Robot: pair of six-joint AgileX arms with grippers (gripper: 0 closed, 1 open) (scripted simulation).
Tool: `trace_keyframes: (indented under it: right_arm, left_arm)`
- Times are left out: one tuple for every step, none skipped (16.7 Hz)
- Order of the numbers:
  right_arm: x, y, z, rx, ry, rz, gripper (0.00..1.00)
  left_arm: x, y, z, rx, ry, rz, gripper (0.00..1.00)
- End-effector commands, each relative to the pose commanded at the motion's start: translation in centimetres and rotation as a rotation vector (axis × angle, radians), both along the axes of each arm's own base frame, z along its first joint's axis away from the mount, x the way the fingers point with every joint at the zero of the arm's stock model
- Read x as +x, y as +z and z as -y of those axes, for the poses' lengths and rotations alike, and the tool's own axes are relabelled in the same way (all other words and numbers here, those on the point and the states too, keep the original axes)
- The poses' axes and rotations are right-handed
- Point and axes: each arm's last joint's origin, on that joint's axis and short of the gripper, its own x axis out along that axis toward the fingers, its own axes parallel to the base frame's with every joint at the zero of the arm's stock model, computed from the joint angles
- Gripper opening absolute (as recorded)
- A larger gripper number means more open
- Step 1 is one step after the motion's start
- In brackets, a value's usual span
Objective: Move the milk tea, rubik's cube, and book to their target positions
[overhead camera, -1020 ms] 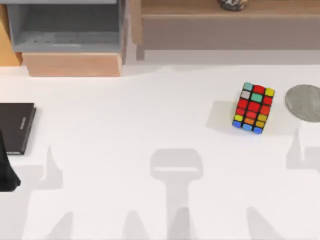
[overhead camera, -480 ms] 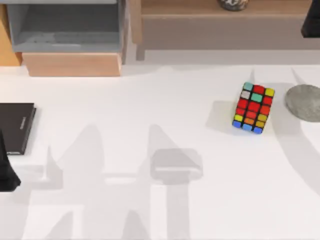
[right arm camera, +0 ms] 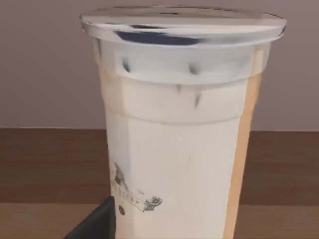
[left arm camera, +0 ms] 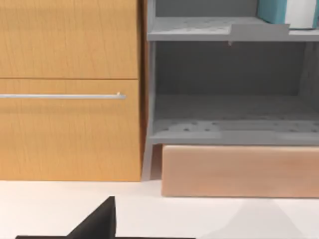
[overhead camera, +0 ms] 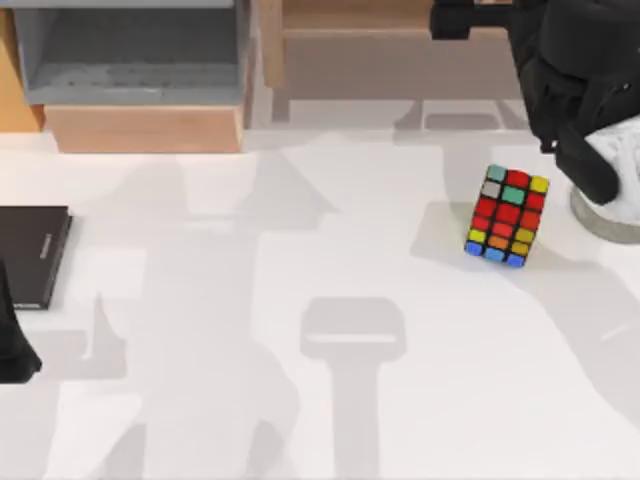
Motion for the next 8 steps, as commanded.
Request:
trace_keyframes:
  right_arm:
    - [0.6,-0.7,-0.8,0.001,0.000,0.001,1.00]
    - [1.0,-1.2,-1.4,0.001,0.000,0.002,1.00]
    - [1.3,-1.6,-1.8,0.002,-0.001,0.003,1.00]
    - [1.5,-1.9,-2.0,0.002,-0.001,0.003,1.00]
    - [1.5,-1.9,-2.0,0.002,-0.001,0.003,1.00]
    - [1.5,-1.9,-2.0,0.002,-0.001,0.003,1.00]
    - [1.5,-1.9,-2.0,0.002,-0.001,0.003,1.00]
    - [1.5,-1.9,-2.0,0.002,-0.001,0.003,1.00]
  left_arm:
    - [0.0,0.0,0.0,0.000,0.000,0.000,1.00]
    - [0.0,0.0,0.0,0.000,0.000,0.000,1.00]
    - [0.0,0.0,0.0,0.000,0.000,0.000,1.00]
    - [0.0,0.0,0.0,0.000,0.000,0.000,1.00]
    - [0.0,0.0,0.0,0.000,0.000,0.000,1.00]
    - [0.0,0.0,0.0,0.000,0.000,0.000,1.00]
    - [0.0,0.0,0.0,0.000,0.000,0.000,1.00]
    - [0.0,0.0,0.0,0.000,0.000,0.000,1.00]
